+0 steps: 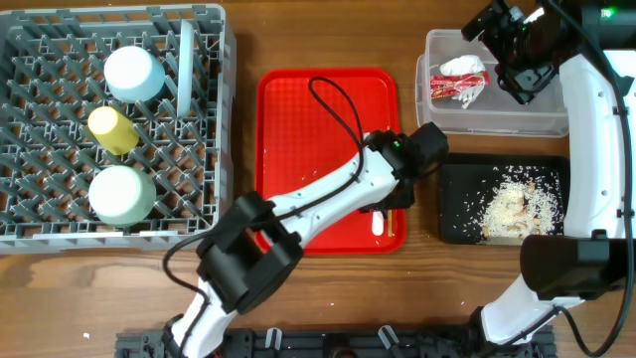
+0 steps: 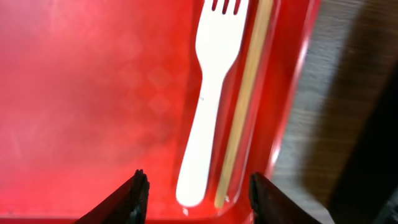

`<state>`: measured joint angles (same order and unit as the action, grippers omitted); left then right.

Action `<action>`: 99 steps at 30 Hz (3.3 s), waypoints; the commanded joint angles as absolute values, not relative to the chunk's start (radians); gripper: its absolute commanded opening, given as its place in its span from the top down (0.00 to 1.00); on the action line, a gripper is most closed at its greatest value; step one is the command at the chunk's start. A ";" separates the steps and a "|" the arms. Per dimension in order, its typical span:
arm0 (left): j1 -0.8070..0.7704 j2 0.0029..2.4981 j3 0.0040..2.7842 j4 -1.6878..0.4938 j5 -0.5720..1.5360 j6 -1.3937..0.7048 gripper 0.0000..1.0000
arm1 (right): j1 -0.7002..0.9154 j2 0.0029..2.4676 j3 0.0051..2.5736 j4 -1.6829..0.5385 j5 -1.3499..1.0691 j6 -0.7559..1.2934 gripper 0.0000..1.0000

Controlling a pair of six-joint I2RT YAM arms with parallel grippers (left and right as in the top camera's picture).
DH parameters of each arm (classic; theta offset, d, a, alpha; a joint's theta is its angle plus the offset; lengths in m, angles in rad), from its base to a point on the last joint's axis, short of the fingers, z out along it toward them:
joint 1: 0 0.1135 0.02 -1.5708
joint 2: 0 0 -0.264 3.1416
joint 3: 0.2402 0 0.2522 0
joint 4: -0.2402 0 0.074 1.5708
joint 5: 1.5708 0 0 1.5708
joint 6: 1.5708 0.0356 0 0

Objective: Sort waste into correct bins and load items into the dishwasher rack
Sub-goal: 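Reach the left gripper to the white fork and grasp it, then carry the fork to the rack and insert it upright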

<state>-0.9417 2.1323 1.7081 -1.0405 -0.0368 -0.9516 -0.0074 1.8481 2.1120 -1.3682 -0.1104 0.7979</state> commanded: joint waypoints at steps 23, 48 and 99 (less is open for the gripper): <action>-0.941 2.207 1.575 -0.886 -0.103 -0.793 0.78 | -0.006 1.846 2.119 -1.366 -0.094 0.788 0.00; -0.632 1.749 1.612 -1.110 -0.136 -0.555 0.96 | -0.006 1.846 2.119 -1.366 -0.094 0.788 0.00; -0.020 1.687 1.518 -1.355 0.454 -0.030 0.55 | -0.006 1.846 2.119 -1.366 -0.093 0.788 0.00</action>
<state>0.0067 1.6882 1.4734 -1.3376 0.2325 -0.0391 -0.0074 1.8481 2.1120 -1.3682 -0.1104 0.7979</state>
